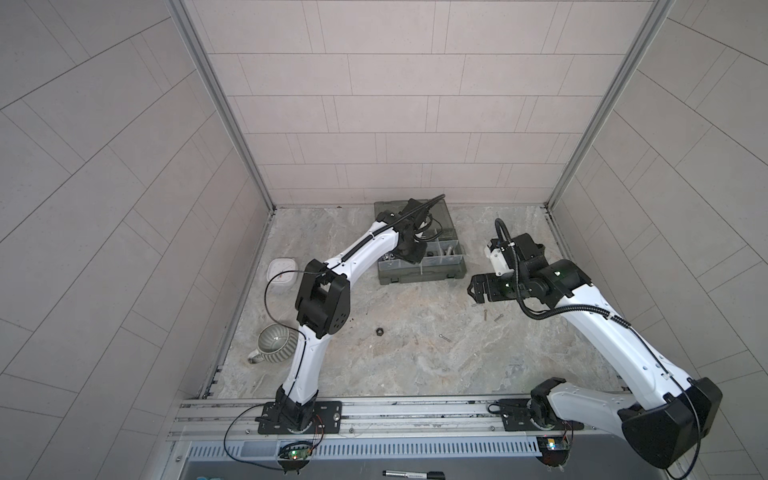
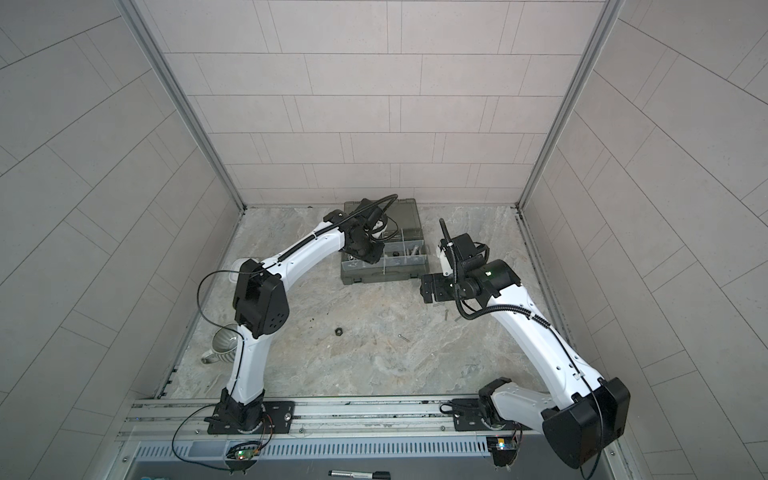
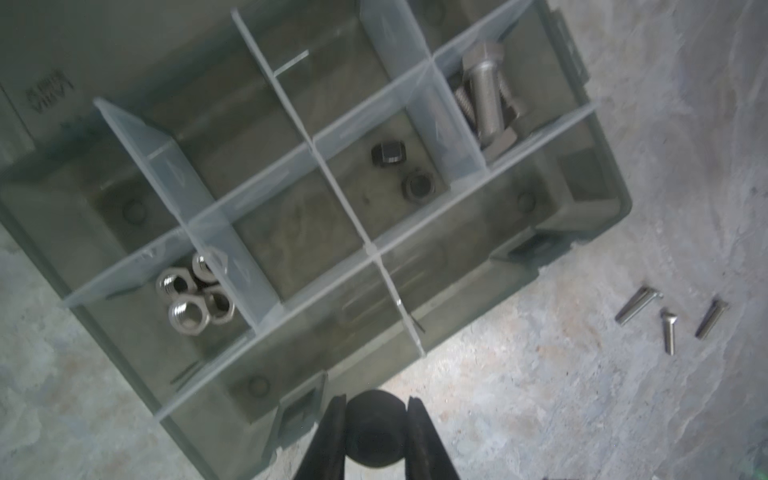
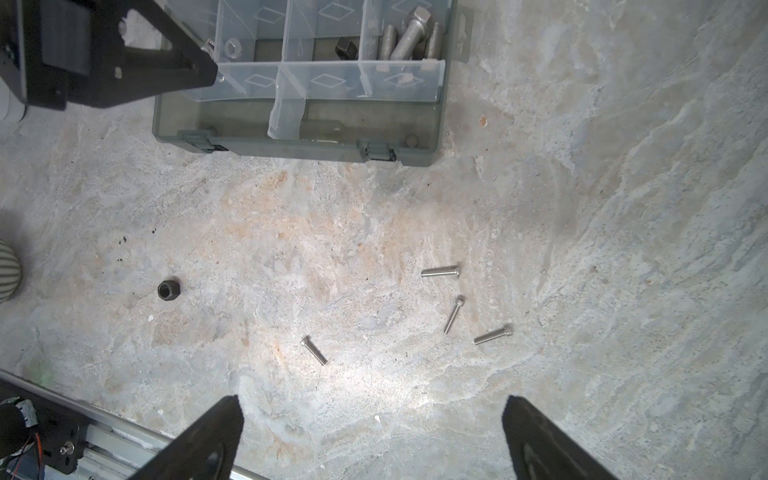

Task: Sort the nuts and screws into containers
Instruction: 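Lift the black nut with the left gripper and carry it over the box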

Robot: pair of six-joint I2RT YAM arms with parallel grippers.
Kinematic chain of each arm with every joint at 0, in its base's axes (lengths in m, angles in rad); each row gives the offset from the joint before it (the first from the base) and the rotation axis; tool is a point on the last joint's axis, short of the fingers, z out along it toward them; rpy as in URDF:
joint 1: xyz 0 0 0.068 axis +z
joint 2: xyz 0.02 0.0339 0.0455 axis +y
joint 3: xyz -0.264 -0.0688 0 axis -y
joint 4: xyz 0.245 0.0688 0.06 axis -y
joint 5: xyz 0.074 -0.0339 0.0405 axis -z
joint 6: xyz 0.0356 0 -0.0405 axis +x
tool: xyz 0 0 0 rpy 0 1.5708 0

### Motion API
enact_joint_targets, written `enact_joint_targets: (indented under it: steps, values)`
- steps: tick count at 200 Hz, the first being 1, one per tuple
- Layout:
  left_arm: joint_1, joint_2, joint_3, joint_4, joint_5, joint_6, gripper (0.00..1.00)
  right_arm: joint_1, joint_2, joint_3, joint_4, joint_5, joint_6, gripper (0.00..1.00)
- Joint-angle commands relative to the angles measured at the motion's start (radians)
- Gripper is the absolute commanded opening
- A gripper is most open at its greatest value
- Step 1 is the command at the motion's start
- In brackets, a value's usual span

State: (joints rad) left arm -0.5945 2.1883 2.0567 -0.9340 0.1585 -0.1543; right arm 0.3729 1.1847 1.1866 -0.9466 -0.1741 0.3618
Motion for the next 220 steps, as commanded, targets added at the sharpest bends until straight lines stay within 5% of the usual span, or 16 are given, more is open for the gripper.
enact_joint_targets:
  steps: [1, 101, 191, 220]
  values:
    - [0.014, 0.059, 0.114, -0.058, 0.056, 0.026, 0.16, -0.018, 0.028, 0.046, -0.014, 0.026, -0.027, 0.99]
    - [0.04, 0.215, 0.218, 0.145, 0.2, -0.088, 0.17, -0.1, 0.268, 0.262, -0.008, -0.012, -0.107, 0.99]
    - [0.09, 0.31, 0.29, 0.162, 0.261, -0.127, 0.18, -0.106, 0.45, 0.437, -0.056, -0.025, -0.091, 0.99]
    - [0.094, 0.317, 0.283, 0.172, 0.288, -0.139, 0.25, -0.11, 0.48, 0.461, -0.079, -0.029, -0.096, 0.99]
